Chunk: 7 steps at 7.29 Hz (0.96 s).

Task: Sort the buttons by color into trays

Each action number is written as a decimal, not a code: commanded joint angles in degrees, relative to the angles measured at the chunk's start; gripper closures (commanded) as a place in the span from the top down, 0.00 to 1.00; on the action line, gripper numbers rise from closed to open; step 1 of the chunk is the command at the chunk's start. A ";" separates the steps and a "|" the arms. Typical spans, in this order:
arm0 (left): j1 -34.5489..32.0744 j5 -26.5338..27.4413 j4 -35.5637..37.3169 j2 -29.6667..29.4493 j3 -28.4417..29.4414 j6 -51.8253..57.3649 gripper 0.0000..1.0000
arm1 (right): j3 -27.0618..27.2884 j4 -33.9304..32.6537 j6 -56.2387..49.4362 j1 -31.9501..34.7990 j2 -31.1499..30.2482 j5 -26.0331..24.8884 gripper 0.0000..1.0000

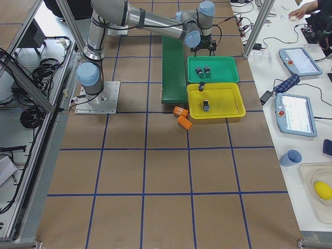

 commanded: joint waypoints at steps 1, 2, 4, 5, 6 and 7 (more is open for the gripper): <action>0.00 0.09 -0.07 0.32 -0.07 -0.05 1.00 | 0.05 10.91 6.22 -0.03 -9.43 0.04 1.00; 0.00 0.00 -0.07 0.41 -0.16 -0.05 1.00 | 0.06 14.97 10.08 -0.03 -12.95 -0.05 1.00; 0.00 0.18 -0.16 0.24 0.19 -0.05 1.00 | 2.76 19.39 26.79 0.05 -17.02 0.39 1.00; 0.00 0.09 -0.16 0.33 0.02 -0.05 1.00 | 3.74 18.44 37.43 0.05 -18.15 0.13 1.00; -0.09 0.09 -0.16 0.33 -0.07 -0.05 1.00 | 3.49 18.43 44.67 0.05 -18.43 0.12 1.00; 0.00 0.09 -0.16 0.50 -0.16 -0.05 1.00 | 3.57 18.70 53.01 -0.03 -19.56 0.30 1.00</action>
